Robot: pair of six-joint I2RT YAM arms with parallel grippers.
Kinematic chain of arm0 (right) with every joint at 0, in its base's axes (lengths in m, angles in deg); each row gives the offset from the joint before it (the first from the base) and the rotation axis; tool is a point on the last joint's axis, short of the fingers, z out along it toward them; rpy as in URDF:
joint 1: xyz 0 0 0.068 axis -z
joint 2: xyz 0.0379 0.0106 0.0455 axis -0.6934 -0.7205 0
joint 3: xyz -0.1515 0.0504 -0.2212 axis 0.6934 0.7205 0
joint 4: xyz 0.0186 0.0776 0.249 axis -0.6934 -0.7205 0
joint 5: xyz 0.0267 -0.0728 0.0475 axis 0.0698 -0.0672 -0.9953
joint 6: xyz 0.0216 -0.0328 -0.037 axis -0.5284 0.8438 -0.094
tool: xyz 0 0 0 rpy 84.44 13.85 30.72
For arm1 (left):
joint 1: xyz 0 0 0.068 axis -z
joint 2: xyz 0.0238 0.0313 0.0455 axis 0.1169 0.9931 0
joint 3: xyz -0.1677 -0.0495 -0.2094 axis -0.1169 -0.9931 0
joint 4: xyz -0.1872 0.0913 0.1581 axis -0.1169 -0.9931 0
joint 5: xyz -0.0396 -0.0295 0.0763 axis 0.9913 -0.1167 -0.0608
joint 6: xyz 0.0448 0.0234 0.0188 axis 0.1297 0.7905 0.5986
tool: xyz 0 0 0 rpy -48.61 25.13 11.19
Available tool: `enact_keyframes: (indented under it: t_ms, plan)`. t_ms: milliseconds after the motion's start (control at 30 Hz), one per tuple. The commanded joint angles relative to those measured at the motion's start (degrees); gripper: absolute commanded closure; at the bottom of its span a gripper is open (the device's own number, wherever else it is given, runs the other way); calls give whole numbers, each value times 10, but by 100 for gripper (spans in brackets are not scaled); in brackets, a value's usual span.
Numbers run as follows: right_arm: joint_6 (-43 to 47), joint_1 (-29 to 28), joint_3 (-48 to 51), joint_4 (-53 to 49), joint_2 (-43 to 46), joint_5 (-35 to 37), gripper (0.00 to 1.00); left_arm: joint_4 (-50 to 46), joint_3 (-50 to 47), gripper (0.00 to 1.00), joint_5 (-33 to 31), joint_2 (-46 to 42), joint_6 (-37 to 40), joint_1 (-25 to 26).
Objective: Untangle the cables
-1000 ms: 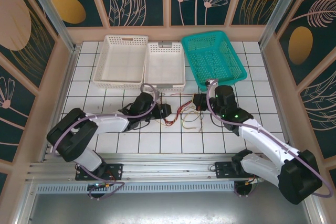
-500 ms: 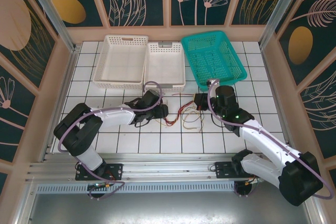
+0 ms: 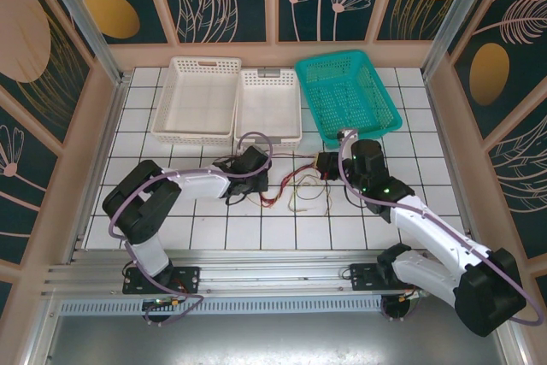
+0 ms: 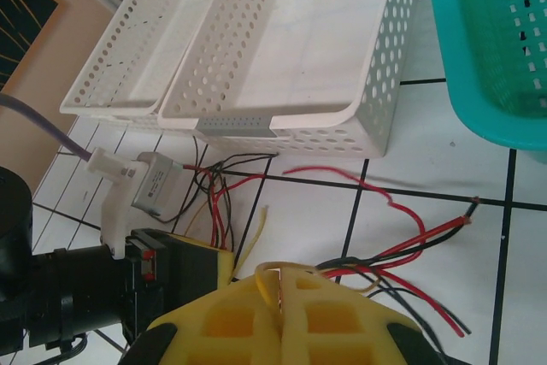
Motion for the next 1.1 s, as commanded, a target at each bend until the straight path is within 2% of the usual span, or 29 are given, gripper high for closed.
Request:
enact_keyframes:
  t_ms: [0, 67, 167, 233, 367, 500, 667, 833, 967, 1067]
  plan:
    - [-7, 2, -3, -14, 8, 22, 100, 7, -10, 100, 33, 27, 1, 8]
    - [-16, 6, -7, -26, 3, 38, 100, 9, -21, 100, 27, 10, -2, 8]
    - [-30, 27, -13, -40, -8, 24, 90, 6, -37, 100, 6, -37, -7, 10]
    - [-39, 47, -17, -37, -21, -29, 76, -3, -41, 100, -26, -78, -10, 16]
    - [-60, 82, -27, -14, -44, -145, 54, -14, -44, 100, -85, -142, -23, 30]
    - [-60, 88, -50, 7, -52, -225, 41, 4, -62, 100, -121, -202, -53, 35]
    - [-82, 90, -66, 24, -49, -278, 36, 12, -78, 100, -188, -258, -80, 50]
    - [-155, 85, -59, 90, -63, -355, 37, 29, -92, 100, -249, -296, -108, 60]
    - [-157, 43, -70, 72, -106, -333, 41, 52, -97, 100, -286, -316, -121, 70]
    - [-175, 7, -57, 101, -141, -317, 43, 61, -99, 100, -321, -332, -126, 83]
